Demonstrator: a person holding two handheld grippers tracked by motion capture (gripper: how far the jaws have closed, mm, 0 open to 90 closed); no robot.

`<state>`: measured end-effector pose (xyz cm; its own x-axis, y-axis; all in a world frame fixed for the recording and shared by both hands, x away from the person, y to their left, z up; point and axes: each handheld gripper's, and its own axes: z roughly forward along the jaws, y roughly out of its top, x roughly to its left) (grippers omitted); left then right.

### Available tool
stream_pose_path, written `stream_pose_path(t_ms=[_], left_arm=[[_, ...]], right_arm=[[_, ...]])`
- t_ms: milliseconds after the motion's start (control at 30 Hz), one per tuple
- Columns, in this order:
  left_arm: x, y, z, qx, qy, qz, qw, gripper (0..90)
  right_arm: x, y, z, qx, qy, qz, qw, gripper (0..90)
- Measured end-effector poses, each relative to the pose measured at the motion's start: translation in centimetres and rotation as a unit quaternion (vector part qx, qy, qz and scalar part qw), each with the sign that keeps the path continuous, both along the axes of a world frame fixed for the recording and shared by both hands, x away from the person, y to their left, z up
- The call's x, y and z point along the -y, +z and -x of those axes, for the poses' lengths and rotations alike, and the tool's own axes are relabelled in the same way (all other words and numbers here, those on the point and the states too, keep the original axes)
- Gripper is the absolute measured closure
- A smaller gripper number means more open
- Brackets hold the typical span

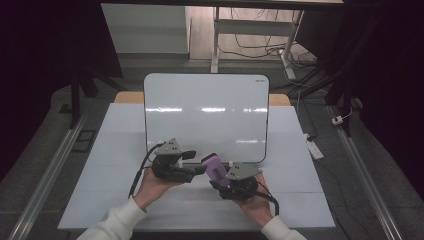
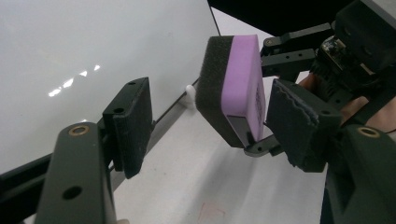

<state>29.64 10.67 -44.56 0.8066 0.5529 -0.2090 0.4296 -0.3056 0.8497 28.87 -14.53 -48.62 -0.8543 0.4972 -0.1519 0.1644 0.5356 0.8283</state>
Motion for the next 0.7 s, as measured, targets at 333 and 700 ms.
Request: stream_pose_path(t_ms=[333, 700], left_arm=[[1.0, 0.0, -0.2, -0.001, -0.017, -0.004, 0.9998, 36.5], [2.1, -0.7, -0.4, -0.059, 0.063, 0.008, 0.9962, 20.6]], right_arm=[[-1.1, -0.3, 0.7, 0.034, -0.007, 0.045, 0.9984, 39.4], [-2.0, -1.2, 1.2, 0.107, -0.095, 0.09, 0.9857, 39.5]])
